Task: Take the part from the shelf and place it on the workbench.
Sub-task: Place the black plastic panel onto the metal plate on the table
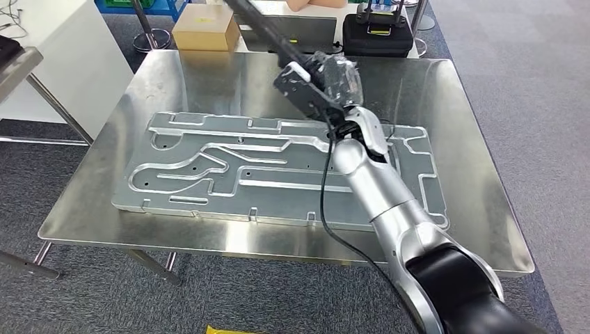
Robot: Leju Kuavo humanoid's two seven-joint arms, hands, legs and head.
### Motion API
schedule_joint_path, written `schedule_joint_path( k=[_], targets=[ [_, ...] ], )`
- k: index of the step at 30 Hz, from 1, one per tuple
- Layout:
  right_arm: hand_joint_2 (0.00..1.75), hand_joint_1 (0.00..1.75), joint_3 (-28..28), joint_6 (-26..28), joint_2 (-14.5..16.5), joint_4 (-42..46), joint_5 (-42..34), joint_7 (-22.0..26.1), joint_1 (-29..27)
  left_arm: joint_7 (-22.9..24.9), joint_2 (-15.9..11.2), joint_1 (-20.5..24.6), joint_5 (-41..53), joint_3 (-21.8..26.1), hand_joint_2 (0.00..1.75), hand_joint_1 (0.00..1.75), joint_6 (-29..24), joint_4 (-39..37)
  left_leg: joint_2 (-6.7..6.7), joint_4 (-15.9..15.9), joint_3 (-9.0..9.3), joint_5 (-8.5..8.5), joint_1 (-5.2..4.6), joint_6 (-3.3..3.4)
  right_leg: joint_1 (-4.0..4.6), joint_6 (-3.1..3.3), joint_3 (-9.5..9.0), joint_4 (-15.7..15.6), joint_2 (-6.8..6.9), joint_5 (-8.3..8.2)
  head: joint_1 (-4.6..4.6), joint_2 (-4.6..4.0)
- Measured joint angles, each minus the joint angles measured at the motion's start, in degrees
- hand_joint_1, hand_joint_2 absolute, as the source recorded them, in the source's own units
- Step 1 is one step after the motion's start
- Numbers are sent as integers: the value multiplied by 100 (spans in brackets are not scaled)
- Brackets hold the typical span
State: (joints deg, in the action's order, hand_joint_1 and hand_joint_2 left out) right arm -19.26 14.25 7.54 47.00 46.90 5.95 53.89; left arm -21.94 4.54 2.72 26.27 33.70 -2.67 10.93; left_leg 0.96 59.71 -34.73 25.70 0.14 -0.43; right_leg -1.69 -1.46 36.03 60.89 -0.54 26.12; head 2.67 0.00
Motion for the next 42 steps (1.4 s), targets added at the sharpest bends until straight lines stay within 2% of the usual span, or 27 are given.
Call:
schedule_joint_path(
  k=[4, 8, 13, 22, 25, 26, 29, 33, 37, 42],
  targets=[
    [175, 175, -369, -420, 401, -965, 622, -277, 92, 46, 37, 35, -23, 52, 0, 0, -62, 0, 5, 1, 0, 0, 1, 0, 1, -1, 0, -8, 8, -1, 0, 0],
    [175, 175, -624, -638, 591, -1710, 959, -442, 72, 114, 79, 30, -44, 110, 0, 0, -117, 0, 16, 1, -4, -1, 1, 0, 2, -1, -5, -15, 21, 0, 0, 0],
    [175, 175, -875, -911, 657, -2342, 1231, -599, 1, 162, 130, 33, -45, 198, 0, 0, -180, 0, 48, 1, 2, -2, 7, 3, 7, -3, -34, -40, 55, 1, 0, 0],
    [175, 175, -1040, -981, 660, -2661, 1286, -643, 33, 164, 165, 23, -45, 246, 0, 0, -186, 0, 57, 1, 26, -7, 23, 13, 8, -24, -91, -88, 65, -13, 0, 0],
    [175, 44, -1071, -1134, 658, -2747, 1387, -769, 13, 168, 172, 23, -50, 277, 131, 0, -216, 0, 56, 1, 38, -6, 24, 17, 9, -28, -107, -101, 64, -15, 0, 0],
    [175, 0, -1082, -1181, 652, -2790, 1430, -808, -16, 186, 176, 23, -50, 299, 131, 0, -238, 0, 56, 0, 45, -4, 26, 19, 10, -28, -114, -105, 63, -15, 0, 0],
    [175, 0, -1101, -1222, 619, -2867, 1502, -838, -126, 267, 183, 20, -44, 355, 0, 0, -263, 0, 51, 0, 63, 2, 30, 28, 15, -29, -136, -115, 58, -16, 0, 0],
    [175, 0, -1101, -1183, 522, -2899, 1502, -826, -201, 220, 163, 24, -45, 410, 0, 0, -173, 0, 44, -1, 95, 10, 31, 37, 16, -32, -166, -129, 52, -13, 0, 0],
    [0, 0, -1003, -947, 429, -2899, 1457, -770, -246, 159, 145, 23, -45, 489, 0, 0, -116, 0, 45, -2, 112, 10, 31, 42, 17, -38, -189, -137, 53, -15, 0, 0],
    [0, 0, -671, -297, 357, -2830, 1285, -521, -359, 149, 131, 20, -40, 585, 0, 0, -67, 0, 42, -1, 101, 0, 31, 49, 16, -51, -187, -139, 49, -34, 0, 0]
  ],
)
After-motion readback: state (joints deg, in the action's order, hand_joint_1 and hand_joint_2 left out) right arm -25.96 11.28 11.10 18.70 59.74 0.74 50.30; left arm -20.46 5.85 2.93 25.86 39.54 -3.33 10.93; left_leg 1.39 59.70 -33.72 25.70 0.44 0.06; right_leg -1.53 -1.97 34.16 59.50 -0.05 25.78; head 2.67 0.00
